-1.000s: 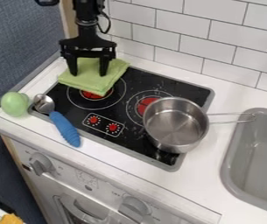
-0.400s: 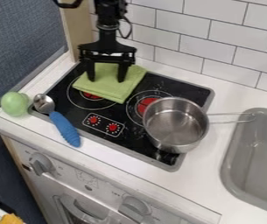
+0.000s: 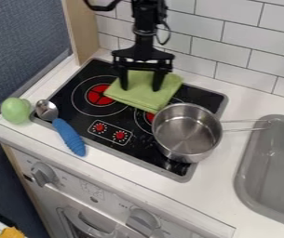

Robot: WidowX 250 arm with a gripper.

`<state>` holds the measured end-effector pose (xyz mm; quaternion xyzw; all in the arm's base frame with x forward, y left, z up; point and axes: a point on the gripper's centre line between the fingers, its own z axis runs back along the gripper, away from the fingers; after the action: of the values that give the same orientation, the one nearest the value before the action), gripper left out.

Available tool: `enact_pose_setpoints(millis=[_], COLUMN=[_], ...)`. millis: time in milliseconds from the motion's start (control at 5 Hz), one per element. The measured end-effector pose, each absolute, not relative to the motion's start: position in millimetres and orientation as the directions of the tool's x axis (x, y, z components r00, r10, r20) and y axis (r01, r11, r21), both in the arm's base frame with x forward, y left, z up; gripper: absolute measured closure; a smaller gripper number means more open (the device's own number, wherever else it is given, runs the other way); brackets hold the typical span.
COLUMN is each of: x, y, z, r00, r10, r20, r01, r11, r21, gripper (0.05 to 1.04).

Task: Moved the green cloth near the silver pot on the right of the burner

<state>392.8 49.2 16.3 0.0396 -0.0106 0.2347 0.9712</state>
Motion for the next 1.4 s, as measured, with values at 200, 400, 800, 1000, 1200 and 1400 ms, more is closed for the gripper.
enact_pose_setpoints(millis=[200, 400, 800, 1000, 1200, 1400], x=[395.8, 394.6, 394.3, 395.1, 398.8, 397.2], y=[27.8, 27.1, 42.5, 46.4, 45.9, 44.0], z=[18.7, 18.7, 22.6, 26.5, 43.5, 62.8], r00=[0.904, 0.900, 0.885, 0.884, 0.883, 0.880], r10=[0.426, 0.435, 0.464, 0.465, 0.464, 0.467], r20=[0.041, 0.036, 0.043, 0.040, 0.070, 0.084], r01=[-0.428, -0.436, -0.465, -0.467, -0.469, -0.473], r11=[0.901, 0.896, 0.878, 0.877, 0.878, 0.878], r21=[0.078, 0.083, 0.111, 0.118, 0.099, 0.081], gripper=[0.085, 0.085, 0.084, 0.084, 0.084, 0.084])
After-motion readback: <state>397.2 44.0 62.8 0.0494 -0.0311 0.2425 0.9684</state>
